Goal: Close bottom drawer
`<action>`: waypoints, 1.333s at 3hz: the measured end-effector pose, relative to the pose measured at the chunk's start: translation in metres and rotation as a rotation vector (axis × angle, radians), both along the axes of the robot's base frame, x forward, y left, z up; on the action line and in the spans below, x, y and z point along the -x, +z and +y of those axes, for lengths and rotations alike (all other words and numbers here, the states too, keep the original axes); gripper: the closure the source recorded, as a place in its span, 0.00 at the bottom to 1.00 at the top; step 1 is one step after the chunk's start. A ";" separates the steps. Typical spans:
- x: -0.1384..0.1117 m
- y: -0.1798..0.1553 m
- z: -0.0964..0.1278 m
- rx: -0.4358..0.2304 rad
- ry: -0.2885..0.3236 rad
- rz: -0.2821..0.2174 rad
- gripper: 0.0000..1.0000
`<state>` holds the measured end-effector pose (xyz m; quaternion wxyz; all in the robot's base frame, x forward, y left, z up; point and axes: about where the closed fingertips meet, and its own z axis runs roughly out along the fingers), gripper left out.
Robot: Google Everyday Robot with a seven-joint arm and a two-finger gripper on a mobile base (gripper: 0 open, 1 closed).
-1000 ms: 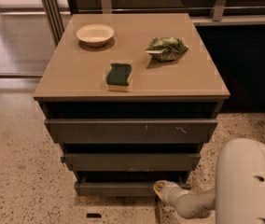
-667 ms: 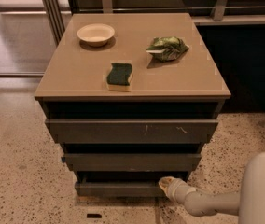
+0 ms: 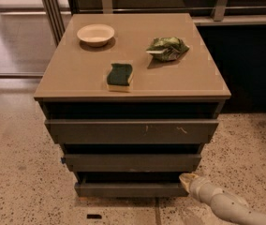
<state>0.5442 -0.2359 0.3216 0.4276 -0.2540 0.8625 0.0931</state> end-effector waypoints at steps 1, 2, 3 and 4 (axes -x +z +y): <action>0.008 0.036 -0.074 0.015 -0.159 0.014 1.00; 0.027 0.071 -0.135 0.116 -0.276 0.003 1.00; 0.077 0.098 -0.197 0.231 -0.410 0.023 1.00; 0.121 0.122 -0.238 0.329 -0.538 0.055 1.00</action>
Offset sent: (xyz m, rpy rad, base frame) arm -0.1392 -0.2810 0.0915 -0.2272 0.1693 -0.7567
